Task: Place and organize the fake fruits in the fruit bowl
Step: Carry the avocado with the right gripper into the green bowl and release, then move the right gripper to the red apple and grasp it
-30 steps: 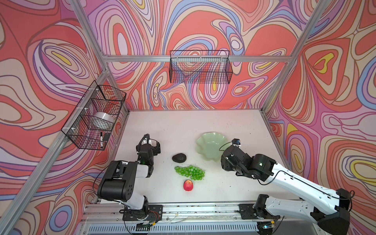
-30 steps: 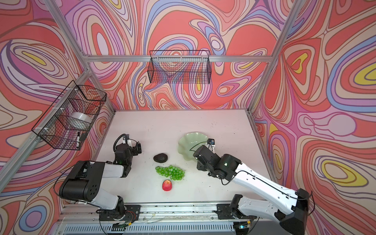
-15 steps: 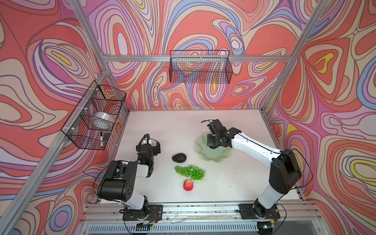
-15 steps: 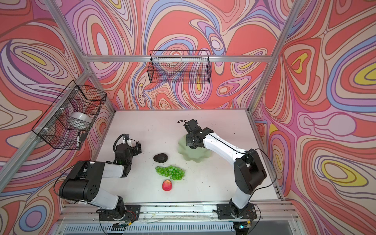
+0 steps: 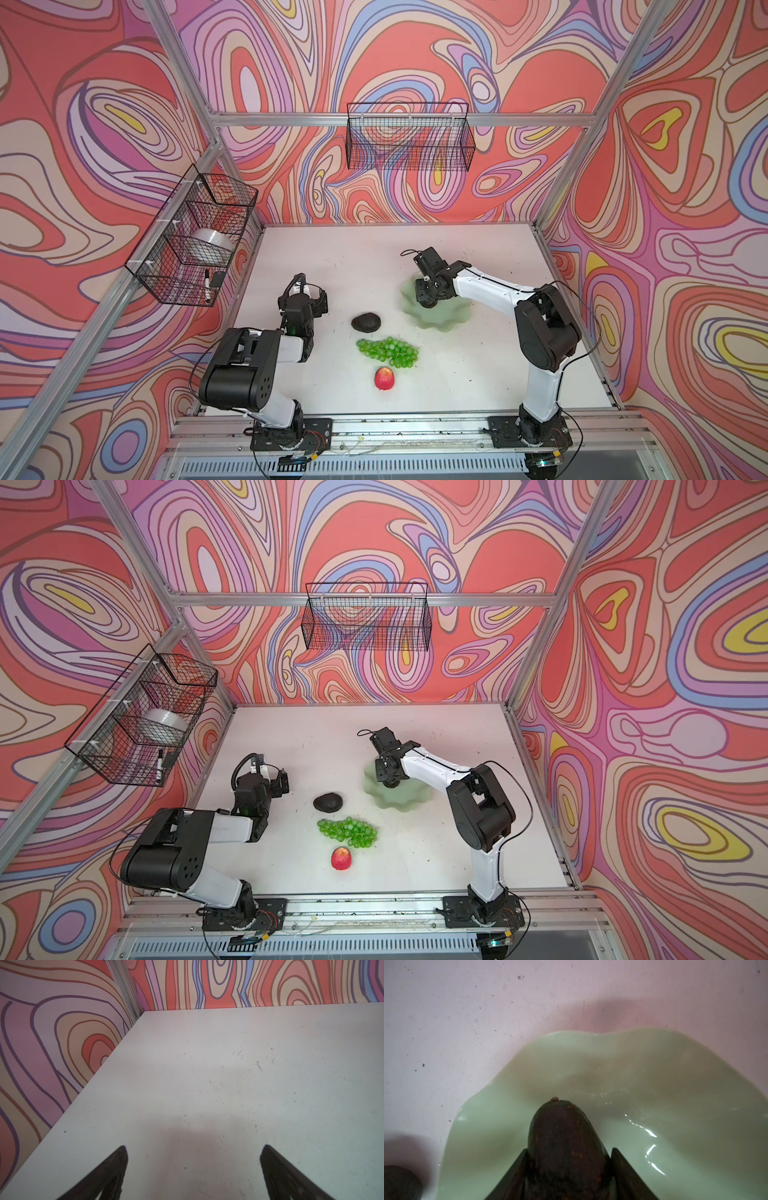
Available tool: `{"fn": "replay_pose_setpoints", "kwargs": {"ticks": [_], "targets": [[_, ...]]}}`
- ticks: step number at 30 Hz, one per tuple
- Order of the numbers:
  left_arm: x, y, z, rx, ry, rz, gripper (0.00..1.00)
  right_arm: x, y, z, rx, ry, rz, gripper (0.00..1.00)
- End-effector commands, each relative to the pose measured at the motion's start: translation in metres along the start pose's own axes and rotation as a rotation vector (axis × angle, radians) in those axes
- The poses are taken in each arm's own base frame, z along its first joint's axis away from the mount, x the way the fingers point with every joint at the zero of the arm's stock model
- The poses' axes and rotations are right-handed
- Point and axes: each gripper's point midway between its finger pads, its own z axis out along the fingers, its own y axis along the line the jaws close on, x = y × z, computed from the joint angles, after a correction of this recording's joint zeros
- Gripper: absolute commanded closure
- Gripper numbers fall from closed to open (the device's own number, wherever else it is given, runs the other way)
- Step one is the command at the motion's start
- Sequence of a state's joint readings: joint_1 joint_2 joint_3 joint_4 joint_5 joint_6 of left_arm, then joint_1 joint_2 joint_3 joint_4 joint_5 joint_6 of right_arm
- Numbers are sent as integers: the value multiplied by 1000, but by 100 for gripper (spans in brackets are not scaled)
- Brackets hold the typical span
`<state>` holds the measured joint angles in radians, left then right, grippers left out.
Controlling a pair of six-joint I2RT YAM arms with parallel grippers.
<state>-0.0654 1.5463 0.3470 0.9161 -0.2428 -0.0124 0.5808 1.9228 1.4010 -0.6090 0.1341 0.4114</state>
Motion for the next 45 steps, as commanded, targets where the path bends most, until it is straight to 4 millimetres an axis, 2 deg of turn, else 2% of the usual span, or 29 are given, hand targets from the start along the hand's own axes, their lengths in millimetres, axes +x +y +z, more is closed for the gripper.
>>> {"fn": "replay_pose_setpoints", "kwargs": {"ticks": [1, 10, 15, 21, 25, 27, 30, 33, 35, 40, 43, 45], "targets": [[-9, 0, 2, -3, -26, -16, 0, -1, 0, 8, -9, -7, 14, 58], [-10, 0, 2, -3, -27, -17, 0, 13, -5, 20, 1, 21, 27, 48], [-10, 0, 2, -3, -27, -18, 0, 7, -4, 14, -5, -1, 35, 41], [-10, 0, 2, -3, -26, -18, 0, -12, -6, -17, -2, -76, 34, 23], [-9, 0, 2, -3, -26, -17, 0, -21, -8, -48, 2, -124, 41, 21], [-9, 0, 2, -2, -25, -17, 0, -21, -3, -73, -1, -161, 30, 21], [-10, 0, 2, -3, -26, -17, 0, -1, 19, -101, -6, -163, -12, 21], [-10, 1, 2, -3, -27, -16, 0, 39, 55, -122, -45, -140, -37, 21], [-10, 1, 2, -6, -26, -17, 0, 71, 77, -129, -71, -113, -40, 21], [-9, 1, 2, -4, -25, -16, 0, 148, 127, -123, -138, -19, -7, 21], [-10, 1, 2, -4, -27, -17, 0, 186, 151, -110, -155, 53, -31, 21], [-9, 0, 2, -3, -26, -17, 0, 202, 160, -101, -145, 88, -54, 21]]}}
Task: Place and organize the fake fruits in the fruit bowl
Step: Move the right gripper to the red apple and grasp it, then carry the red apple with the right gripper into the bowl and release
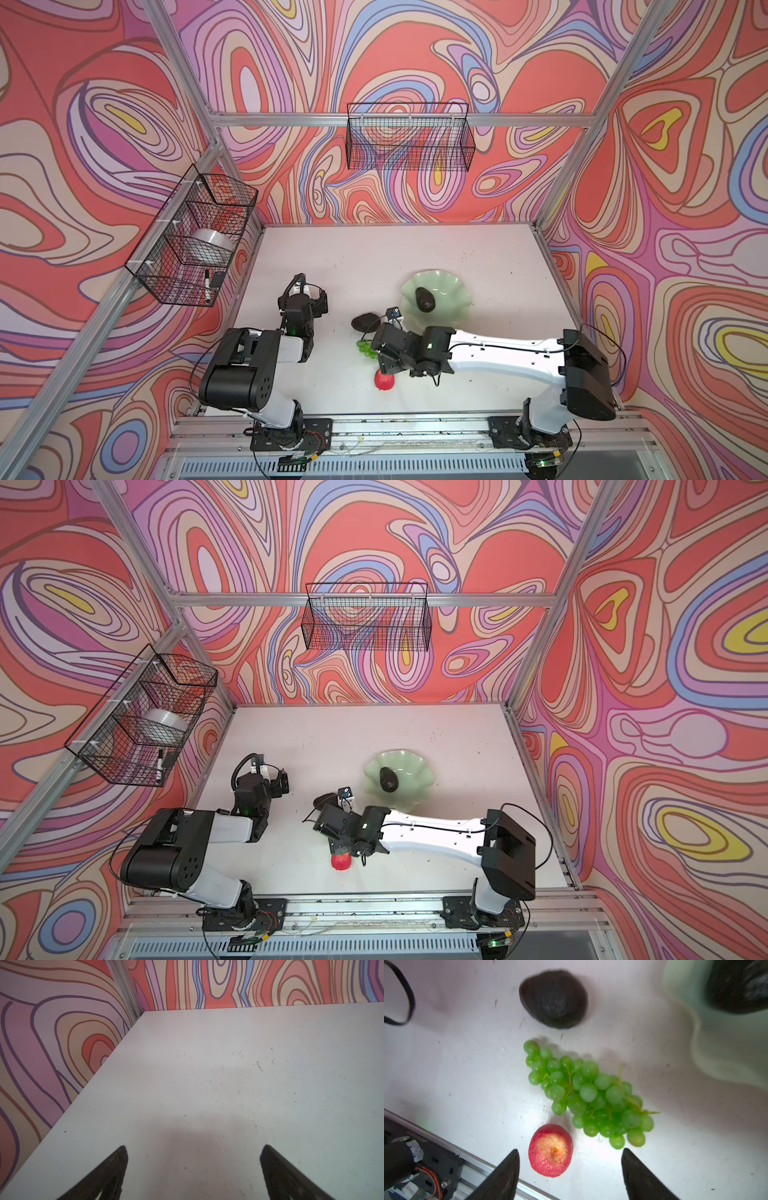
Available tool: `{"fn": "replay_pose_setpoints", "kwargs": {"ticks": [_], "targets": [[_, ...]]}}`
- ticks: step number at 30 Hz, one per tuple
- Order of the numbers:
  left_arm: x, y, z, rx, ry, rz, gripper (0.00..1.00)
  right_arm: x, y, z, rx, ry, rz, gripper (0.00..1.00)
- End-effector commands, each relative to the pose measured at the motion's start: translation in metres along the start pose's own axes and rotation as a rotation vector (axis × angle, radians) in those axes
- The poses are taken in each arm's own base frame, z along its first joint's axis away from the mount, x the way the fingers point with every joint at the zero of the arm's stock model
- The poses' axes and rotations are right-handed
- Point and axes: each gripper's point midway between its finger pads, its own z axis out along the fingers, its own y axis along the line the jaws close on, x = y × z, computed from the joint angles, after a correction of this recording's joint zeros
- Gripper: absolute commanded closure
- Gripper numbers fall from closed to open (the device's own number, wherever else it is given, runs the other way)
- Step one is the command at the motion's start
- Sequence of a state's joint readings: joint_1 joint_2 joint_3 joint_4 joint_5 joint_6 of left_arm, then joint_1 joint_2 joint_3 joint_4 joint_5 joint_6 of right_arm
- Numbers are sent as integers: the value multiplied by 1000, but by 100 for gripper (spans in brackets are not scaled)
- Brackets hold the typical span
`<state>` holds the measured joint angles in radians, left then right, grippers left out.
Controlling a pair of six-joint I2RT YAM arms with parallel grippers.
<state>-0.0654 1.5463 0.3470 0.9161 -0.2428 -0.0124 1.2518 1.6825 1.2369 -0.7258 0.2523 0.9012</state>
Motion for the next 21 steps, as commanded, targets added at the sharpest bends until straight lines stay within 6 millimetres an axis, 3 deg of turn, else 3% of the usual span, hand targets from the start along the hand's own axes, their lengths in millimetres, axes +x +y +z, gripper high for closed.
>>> {"fn": "replay_pose_setpoints", "kwargs": {"ticks": [1, 7, 14, 19, 21], "targets": [[-10, 0, 2, -2, -27, -16, 0, 23, 7, 19, 24, 59, 63, 21], [-9, 0, 2, -2, -26, -16, 0, 40, 8, 43, 42, 113, 53, 21], [-10, 0, 2, -3, -27, -17, 0, 43, 16, 60, 46, 135, 23, 27], [-10, 0, 2, -3, -27, -17, 0, 40, 14, 55, 48, 125, 17, 41], [-10, 1, 2, -3, -27, -16, 0, 36, 9, 45, 58, 103, 13, 45]]}}
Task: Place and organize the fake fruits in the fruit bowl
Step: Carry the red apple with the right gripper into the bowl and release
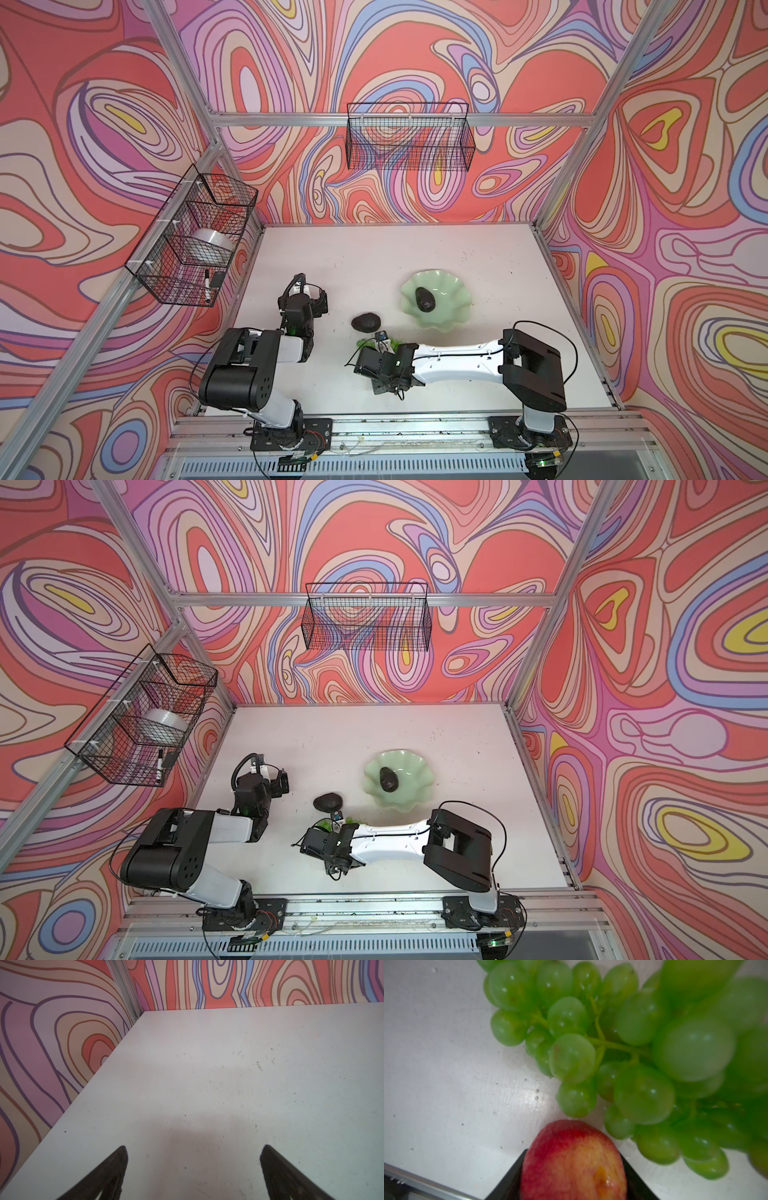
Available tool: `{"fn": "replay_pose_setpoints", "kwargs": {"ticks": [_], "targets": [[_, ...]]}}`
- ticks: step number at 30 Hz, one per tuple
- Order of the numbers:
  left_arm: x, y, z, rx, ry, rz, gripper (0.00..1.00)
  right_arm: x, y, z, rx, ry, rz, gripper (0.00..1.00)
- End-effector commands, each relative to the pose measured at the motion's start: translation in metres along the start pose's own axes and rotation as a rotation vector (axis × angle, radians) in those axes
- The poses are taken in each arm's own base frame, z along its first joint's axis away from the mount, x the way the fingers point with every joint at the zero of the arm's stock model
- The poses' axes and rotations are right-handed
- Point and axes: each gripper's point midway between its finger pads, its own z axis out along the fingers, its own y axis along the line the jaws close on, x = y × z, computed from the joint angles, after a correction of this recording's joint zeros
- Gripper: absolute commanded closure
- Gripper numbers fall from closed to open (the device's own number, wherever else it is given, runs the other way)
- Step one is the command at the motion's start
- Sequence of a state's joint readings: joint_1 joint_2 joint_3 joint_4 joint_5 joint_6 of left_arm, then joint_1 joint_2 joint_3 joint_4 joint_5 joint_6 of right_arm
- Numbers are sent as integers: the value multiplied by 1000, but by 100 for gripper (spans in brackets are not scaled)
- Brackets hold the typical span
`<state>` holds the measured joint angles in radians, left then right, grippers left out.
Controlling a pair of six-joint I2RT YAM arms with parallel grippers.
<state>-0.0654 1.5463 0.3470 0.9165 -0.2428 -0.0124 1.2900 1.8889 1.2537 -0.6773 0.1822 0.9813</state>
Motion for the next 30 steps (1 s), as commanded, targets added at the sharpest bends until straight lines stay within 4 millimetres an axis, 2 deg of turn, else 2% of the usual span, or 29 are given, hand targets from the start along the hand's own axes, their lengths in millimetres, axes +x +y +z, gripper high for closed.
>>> {"fn": "replay_pose_setpoints", "kwargs": {"ticks": [1, 3, 5, 7, 9, 11, 13, 16, 20, 26, 30], "targets": [[-10, 0, 2, -3, -27, -17, 0, -10, -5, -21, 2, -49, -3, 47], [-10, 0, 2, -3, -26, -17, 0, -12, -13, -36, 16, -67, -11, 50], [-10, 1, 2, -4, -27, -18, 0, -15, -19, -62, -11, -88, -15, 51], [-10, 0, 2, -3, -27, -17, 0, -15, -34, -85, -8, -109, -33, 51], [-9, 0, 2, -3, -26, -16, 0, -22, -67, -113, 52, -140, -23, 51], [-9, 1, 2, -5, -26, -17, 0, -35, -93, -133, 54, -158, -4, 51], [-9, 0, 2, -3, -25, -16, 0, -54, -121, -142, 46, -177, 42, 51], [-10, 0, 2, -3, -28, -17, 0, -89, -159, -141, 35, -215, 110, 51], [-9, 1, 2, -4, -26, -17, 0, -131, -194, -118, 48, -242, 171, 51], [-9, 0, 2, -2, -26, -16, 0, -171, -221, -73, 120, -258, 181, 53], [-10, 1, 2, -3, -27, -17, 0, -185, -236, -49, 133, -241, 202, 54]]}}
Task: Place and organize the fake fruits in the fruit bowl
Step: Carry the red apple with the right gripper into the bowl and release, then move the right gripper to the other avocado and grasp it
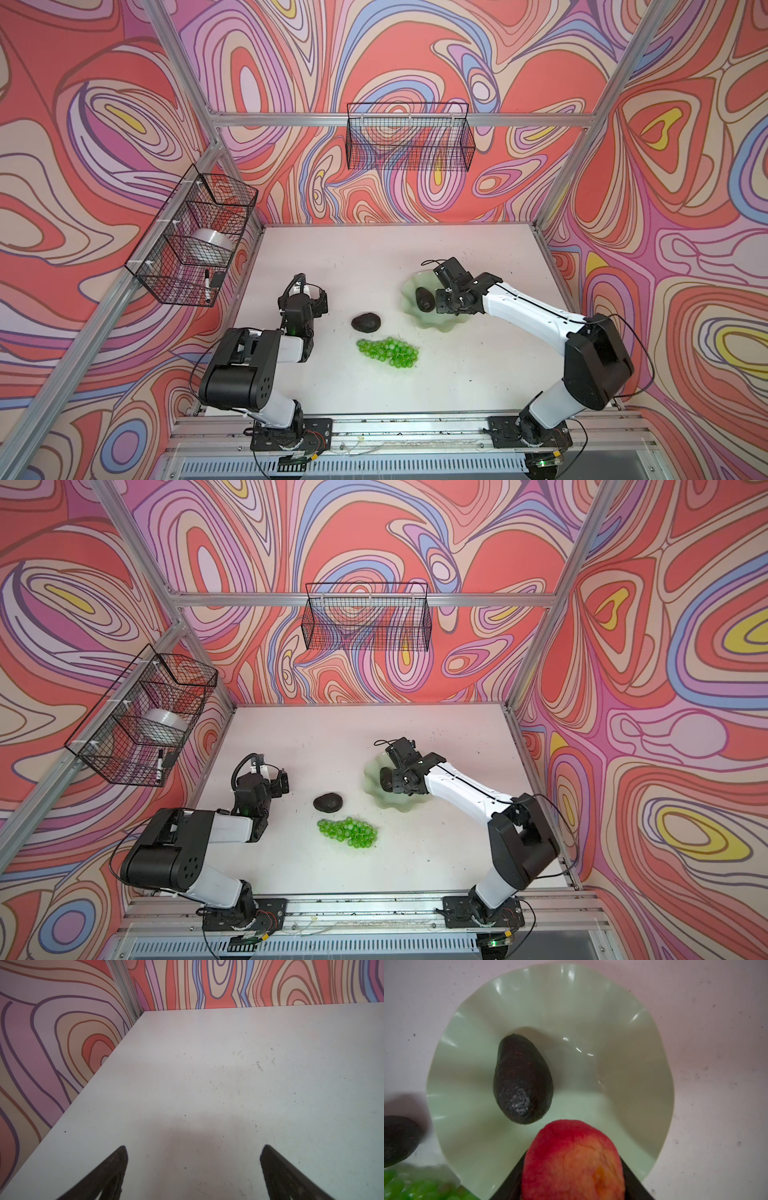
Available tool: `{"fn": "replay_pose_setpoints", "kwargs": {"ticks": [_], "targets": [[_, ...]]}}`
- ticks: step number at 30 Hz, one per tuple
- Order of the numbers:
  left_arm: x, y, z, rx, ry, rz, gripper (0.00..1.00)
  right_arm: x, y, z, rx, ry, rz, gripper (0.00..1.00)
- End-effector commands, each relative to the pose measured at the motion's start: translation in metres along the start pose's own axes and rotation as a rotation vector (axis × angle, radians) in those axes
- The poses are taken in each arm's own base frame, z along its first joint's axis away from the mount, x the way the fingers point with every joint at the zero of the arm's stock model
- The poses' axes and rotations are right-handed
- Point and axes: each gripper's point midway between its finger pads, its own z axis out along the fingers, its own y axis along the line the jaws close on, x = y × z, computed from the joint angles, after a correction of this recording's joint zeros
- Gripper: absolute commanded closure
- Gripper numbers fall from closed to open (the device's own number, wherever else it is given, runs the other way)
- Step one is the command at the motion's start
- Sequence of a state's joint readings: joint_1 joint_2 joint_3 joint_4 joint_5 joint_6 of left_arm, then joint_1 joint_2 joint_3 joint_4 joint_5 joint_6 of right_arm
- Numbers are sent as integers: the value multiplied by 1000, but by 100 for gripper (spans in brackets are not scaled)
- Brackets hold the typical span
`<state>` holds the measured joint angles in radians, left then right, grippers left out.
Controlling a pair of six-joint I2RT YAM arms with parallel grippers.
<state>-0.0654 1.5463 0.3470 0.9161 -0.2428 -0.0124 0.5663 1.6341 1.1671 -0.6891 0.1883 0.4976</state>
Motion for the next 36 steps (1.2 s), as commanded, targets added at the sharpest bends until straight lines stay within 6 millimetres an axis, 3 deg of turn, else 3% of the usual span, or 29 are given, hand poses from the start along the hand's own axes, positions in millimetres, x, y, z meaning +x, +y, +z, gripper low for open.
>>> {"fn": "replay_pose_setpoints", "kwargs": {"ticks": [1, 11, 16, 22, 32, 34, 36], "targets": [[-10, 0, 2, -3, -28, -16, 0, -25, 1, 16, -36, -41, 2, 54], [-10, 1, 2, -4, -27, -17, 0, -31, 2, 60, -17, 10, -34, 54], [-10, 0, 2, -2, -27, -16, 0, -29, 1, 69, -10, 28, -20, 51], [-9, 0, 2, -3, -26, -16, 0, -29, 2, 72, -14, 33, -15, 40], [-10, 1, 2, -3, -27, -18, 0, -45, -3, 40, -6, -35, -17, 26], [-9, 1, 2, -3, -26, -17, 0, -49, -3, 28, -9, -49, -18, 26], [-9, 0, 2, -2, -25, -17, 0, -61, -2, 1, -39, -109, -10, 26]]}}
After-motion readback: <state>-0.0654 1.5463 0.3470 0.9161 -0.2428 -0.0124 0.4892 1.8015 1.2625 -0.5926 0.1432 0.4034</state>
